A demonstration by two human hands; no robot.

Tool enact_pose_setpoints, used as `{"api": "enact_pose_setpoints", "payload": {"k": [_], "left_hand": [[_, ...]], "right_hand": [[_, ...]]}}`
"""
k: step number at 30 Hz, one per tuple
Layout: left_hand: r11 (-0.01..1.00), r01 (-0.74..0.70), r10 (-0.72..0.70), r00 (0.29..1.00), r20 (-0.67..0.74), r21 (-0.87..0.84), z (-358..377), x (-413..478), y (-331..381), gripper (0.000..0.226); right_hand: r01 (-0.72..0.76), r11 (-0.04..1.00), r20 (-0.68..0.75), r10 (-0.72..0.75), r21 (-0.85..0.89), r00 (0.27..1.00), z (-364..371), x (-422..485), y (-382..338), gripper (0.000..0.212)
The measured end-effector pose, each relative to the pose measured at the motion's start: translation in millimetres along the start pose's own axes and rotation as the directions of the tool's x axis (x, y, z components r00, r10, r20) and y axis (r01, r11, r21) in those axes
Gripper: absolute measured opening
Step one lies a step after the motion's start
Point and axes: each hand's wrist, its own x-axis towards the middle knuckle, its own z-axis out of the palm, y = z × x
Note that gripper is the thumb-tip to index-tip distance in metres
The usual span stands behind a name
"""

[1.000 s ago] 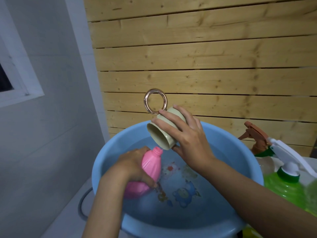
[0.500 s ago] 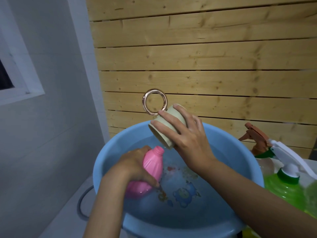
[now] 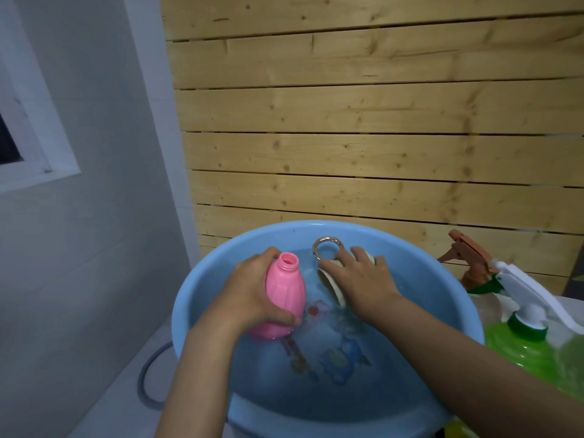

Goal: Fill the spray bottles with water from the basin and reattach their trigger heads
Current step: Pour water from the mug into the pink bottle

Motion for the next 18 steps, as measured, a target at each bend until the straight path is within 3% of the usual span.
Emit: {"api": "enact_pose_setpoints", "payload": {"k": [4,9,18], "left_hand": [[1.0,-0.006,0.006,1.0,0.0,-0.02,0,-1,1,0.075],[0.999,-0.011,0.011,1.0,0.003,-0.049,1,0,-1,0.074],[1.0,0.009,-0.009,1.0,0.022,-0.018,2,0,-4,0.074]], "right_hand": [[0.022,0.998,0.064,-0.025,0.058,0.998,13,1,1,0.067],[-0.031,0.959,0.253,-0.043,0.282,0.966,19,0,5,0.082],[-0.089,0.966,0.395,-0.016,0.245,0.919,27,4,5,0.09]]}}
